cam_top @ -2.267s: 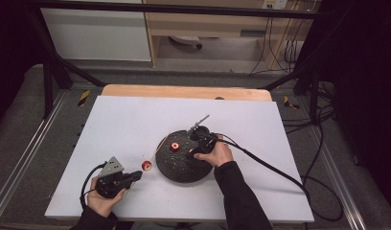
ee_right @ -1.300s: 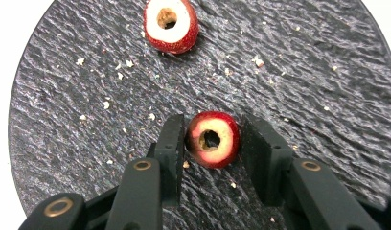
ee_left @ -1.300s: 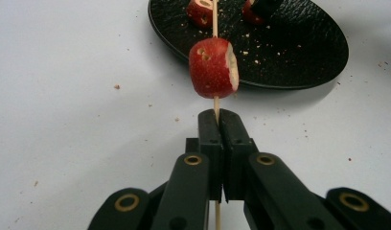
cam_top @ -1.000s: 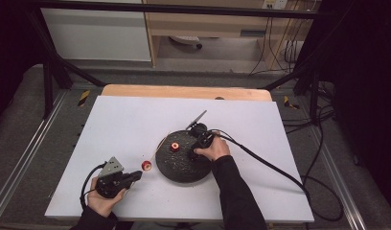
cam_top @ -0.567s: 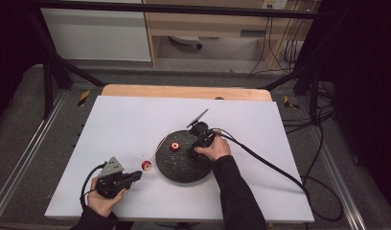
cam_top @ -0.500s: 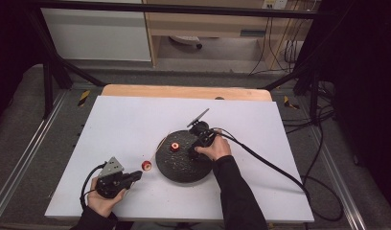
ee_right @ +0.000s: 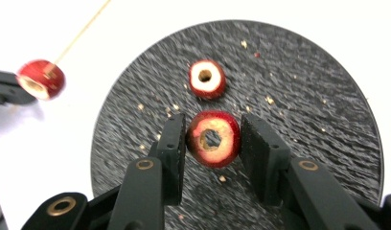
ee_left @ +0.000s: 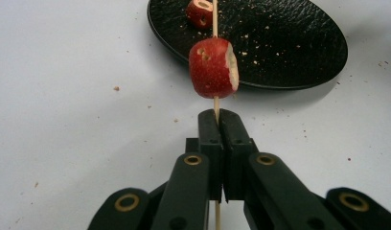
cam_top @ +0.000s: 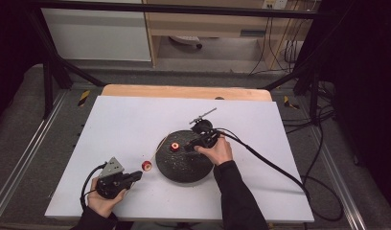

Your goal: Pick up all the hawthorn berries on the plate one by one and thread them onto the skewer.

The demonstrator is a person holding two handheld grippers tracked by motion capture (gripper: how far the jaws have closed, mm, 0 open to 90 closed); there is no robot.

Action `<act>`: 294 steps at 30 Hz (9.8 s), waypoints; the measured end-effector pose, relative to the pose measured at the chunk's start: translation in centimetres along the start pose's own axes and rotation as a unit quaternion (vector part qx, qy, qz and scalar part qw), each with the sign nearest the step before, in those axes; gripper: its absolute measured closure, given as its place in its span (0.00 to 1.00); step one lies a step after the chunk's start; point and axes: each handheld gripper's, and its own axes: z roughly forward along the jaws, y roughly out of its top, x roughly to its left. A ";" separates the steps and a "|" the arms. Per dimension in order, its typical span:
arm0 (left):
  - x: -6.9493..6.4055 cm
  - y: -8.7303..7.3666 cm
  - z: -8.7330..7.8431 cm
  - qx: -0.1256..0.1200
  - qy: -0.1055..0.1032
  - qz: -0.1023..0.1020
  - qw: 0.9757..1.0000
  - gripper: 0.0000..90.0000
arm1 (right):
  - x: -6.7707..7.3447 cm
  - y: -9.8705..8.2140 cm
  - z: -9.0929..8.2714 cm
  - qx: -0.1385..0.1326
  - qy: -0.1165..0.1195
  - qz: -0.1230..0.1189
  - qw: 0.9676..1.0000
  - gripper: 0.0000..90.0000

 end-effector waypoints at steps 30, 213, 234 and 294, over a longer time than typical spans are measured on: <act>-0.4 0.0 0.0 -0.006 -0.004 0.000 1.000 0.98 | 1.0 -5.1 -0.7 -0.223 0.078 0.098 0.967 0.70; -0.4 2.3 0.3 -0.002 0.001 -0.016 1.000 0.98 | 0.4 -7.5 -0.7 -0.262 0.022 0.074 0.962 0.07; 1.3 -0.7 -1.6 0.009 0.003 -0.008 1.000 0.98 | 0.4 -6.1 -0.4 -0.162 -0.010 0.027 0.986 0.04; 1.6 -0.9 -1.4 0.015 0.008 -0.008 1.000 0.98 | -0.1 3.1 7.3 0.033 -0.008 0.024 0.999 0.68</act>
